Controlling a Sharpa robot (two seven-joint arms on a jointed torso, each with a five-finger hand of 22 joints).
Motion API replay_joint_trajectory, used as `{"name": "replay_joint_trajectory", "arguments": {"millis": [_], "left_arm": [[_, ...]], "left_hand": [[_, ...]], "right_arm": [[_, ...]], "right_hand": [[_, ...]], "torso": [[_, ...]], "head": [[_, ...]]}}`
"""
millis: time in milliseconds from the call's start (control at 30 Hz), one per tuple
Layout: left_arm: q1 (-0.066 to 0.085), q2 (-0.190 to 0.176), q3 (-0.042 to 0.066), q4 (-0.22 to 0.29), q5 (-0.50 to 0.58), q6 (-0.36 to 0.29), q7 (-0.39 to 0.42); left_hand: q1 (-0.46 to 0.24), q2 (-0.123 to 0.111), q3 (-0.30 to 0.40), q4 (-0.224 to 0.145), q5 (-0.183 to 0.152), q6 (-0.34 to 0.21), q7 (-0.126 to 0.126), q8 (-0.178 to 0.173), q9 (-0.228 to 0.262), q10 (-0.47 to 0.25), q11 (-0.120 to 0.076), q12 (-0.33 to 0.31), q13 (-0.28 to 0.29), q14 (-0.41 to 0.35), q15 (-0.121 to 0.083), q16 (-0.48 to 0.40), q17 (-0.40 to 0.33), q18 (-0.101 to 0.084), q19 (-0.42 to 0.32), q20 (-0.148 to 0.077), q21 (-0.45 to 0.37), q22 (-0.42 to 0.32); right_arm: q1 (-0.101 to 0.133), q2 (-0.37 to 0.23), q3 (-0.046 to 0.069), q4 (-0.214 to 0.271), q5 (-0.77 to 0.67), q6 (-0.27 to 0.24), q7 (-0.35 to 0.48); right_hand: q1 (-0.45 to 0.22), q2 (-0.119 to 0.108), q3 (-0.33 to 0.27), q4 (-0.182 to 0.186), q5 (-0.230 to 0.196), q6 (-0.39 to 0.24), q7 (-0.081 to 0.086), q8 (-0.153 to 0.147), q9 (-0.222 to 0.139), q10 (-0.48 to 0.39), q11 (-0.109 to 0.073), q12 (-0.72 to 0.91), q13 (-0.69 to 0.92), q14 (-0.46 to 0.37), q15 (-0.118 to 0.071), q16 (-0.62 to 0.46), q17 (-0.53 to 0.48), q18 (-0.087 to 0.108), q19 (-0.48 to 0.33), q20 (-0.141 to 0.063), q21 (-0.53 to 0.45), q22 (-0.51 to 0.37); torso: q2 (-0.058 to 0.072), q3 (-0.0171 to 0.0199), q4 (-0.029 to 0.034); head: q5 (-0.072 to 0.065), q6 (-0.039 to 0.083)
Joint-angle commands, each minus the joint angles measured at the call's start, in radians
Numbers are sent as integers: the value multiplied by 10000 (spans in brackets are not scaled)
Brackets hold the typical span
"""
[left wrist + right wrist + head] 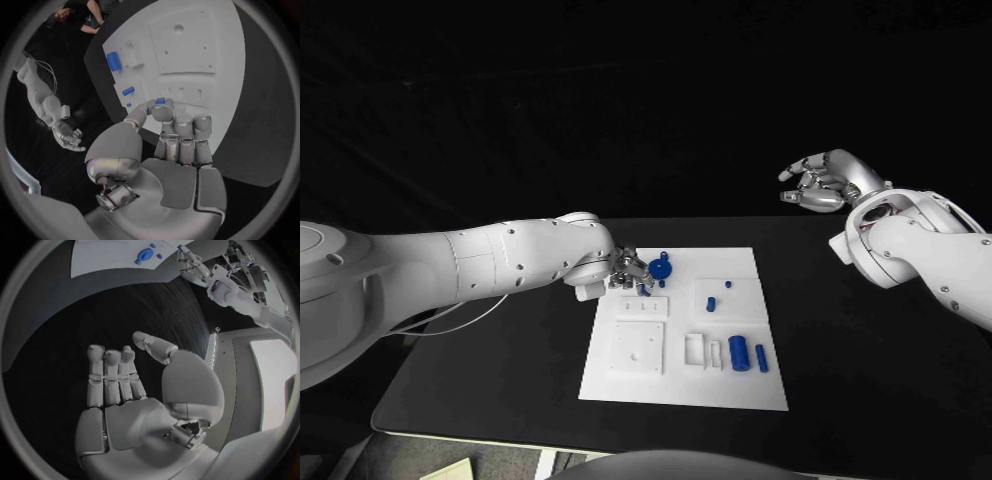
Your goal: Assemble the parts on the task board
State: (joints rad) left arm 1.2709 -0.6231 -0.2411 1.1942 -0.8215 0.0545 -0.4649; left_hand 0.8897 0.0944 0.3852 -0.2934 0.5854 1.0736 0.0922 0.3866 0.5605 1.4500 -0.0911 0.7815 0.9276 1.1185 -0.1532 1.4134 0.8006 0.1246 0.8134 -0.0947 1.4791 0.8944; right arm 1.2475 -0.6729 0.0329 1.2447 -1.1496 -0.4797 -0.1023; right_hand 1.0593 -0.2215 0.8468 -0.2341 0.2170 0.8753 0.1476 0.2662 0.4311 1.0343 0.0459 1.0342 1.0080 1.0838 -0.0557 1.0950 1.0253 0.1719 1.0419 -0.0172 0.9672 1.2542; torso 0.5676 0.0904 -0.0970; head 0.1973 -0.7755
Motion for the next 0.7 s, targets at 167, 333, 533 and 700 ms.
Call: {"name": "replay_joint_trajectory", "arguments": {"millis": [167,333,533,700], "left_arm": [[-126,128,11,-213,2,180,36],[-174,180,11,-331,-34,146,70],[-309,233,13,-423,-254,70,64],[-424,264,14,-532,-482,-45,79]], "left_hand": [[-22,142,79,11,14,1038,-928,27,2422,-186,-184,81,14,534,-577,74,13,109,-6,-1667,38,21],[-61,166,97,15,9,1062,-932,20,2448,-186,-187,103,14,532,-580,95,11,110,-10,-1665,44,26],[-80,179,113,13,4,1068,-934,11,2464,-190,-189,116,13,529,-582,106,8,113,-12,-1664,47,30],[-98,182,134,12,16,1091,-940,8,2486,-192,-193,130,12,526,-585,118,4,117,-12,-1664,53,35]], "right_arm": [[64,135,1,-338,2372,225,1705],[97,223,1,-572,4147,651,2678],[118,268,1,-645,4524,761,3142],[118,243,1,-517,4872,623,3387]], "right_hand": [[-275,54,-103,-91,42,-128,276,123,69,-1164,237,-1868,-1896,-1357,646,-1934,-1621,471,-1714,859,-2050,-900],[-280,390,-114,-261,363,-310,431,270,106,-1660,717,-4231,-4715,-2042,1488,-4463,-3713,343,-2903,1594,-4207,-2277],[-302,763,-851,-413,854,-546,416,349,67,-1383,987,-6116,-7290,-2213,1926,-6306,-5134,332,-3527,2062,-5516,-3068],[-240,838,-999,-380,1179,-538,496,377,-5,-988,1021,-6423,-7953,-1948,1927,-6543,-5414,484,-3353,2163,-5778,-3249]], "torso": [[20,-38,-14],[21,-53,-21],[29,-65,-11],[22,-69,-20]], "head": [[-9,-27],[-8,-43],[-7,-63],[51,-93]]}}
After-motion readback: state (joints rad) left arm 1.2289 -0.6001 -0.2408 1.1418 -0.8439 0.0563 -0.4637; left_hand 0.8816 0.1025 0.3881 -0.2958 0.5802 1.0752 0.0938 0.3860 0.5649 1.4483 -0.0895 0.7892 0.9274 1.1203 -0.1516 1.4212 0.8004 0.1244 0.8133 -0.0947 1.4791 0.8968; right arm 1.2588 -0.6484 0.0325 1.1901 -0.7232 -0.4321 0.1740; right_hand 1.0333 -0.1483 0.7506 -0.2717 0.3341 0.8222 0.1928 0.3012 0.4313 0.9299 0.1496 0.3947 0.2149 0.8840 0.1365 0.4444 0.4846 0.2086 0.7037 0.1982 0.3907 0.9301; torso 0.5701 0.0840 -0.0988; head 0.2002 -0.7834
